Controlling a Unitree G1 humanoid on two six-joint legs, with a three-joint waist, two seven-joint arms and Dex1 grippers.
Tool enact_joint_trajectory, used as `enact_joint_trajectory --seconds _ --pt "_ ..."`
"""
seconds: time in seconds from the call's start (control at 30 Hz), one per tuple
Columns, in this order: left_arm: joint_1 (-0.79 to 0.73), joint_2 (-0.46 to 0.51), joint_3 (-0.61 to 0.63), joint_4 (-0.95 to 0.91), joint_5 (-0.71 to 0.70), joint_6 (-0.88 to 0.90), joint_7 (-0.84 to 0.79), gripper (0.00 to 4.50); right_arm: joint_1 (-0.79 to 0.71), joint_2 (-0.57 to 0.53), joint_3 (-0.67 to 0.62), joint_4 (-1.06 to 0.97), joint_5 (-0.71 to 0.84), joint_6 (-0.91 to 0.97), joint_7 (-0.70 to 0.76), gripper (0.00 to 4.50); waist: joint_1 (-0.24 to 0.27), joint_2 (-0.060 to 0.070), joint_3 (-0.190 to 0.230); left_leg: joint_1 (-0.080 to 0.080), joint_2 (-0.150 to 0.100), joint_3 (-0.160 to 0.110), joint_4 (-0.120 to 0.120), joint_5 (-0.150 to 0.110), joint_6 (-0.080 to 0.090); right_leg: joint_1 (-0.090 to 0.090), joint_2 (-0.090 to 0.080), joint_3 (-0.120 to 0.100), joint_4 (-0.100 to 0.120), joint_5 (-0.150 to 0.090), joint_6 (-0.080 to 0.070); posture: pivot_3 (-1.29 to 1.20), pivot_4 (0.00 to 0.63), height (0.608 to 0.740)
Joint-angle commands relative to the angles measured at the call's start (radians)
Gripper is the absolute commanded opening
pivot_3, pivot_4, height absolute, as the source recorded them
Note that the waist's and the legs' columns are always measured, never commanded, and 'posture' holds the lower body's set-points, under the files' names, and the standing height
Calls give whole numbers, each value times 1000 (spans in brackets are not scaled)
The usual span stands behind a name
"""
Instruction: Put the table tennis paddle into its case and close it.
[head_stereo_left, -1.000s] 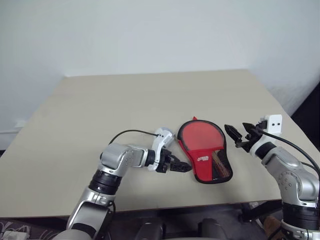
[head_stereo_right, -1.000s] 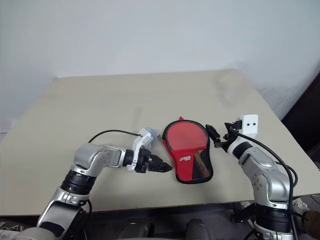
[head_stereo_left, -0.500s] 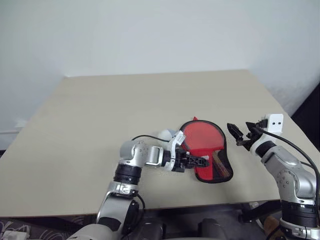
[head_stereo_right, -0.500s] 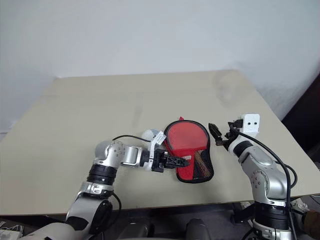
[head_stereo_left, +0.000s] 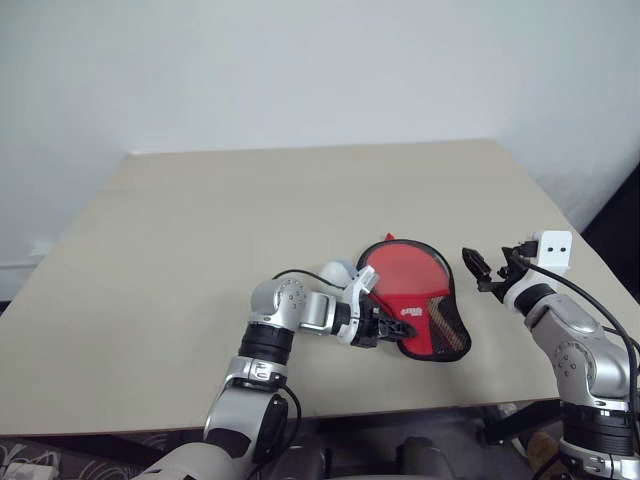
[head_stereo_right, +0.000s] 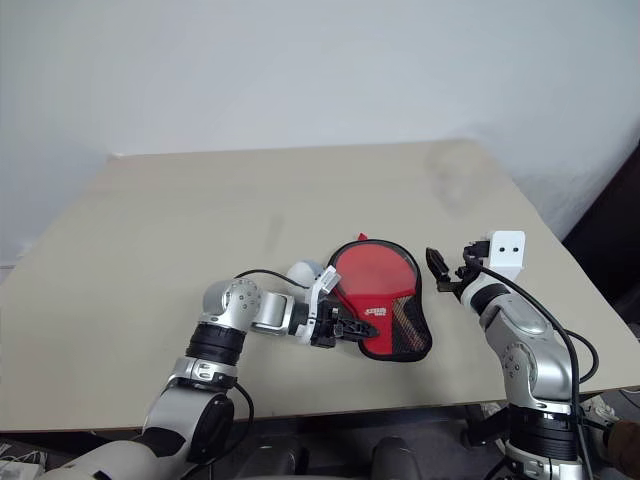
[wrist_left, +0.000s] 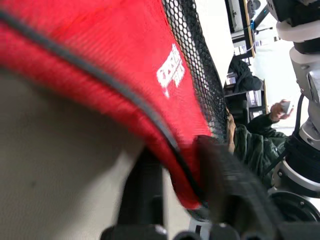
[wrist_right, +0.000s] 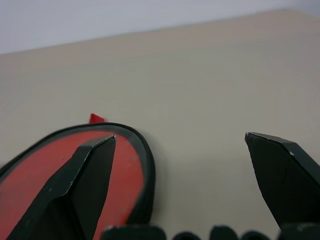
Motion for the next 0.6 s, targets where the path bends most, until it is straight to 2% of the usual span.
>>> enact_joint_trajectory --seconds 0.03,0.23,0.4,0.6 --pt "-14 -10 31 15 -36 55 -4 55 -28 4 -15 -8 -7 -18 -12 4500 0 0 0 0 0 0 0 0 0 0 0 0 0 0 0 0 0 740" --pt "14 46 25 -87 -109 92 -59 55 -36 5 -17 9 10 -7 -4 4500 -3 0 0 0 0 0 0 0 0 0 0 0 0 0 0 0 0 740" --pt "68 138 -36 -177 -290 94 -118 55 -40 7 -15 8 17 7 -5 4500 -3 0 0 -1 0 0 -1 0 0 -2 0 1 0 0 0 0 0 740" --pt "139 181 -208 -261 -471 94 18 55 -32 -13 -24 14 31 54 12 4500 1 0 0 -2 0 0 -1 0 0 -2 -1 1 0 0 0 0 0 740"
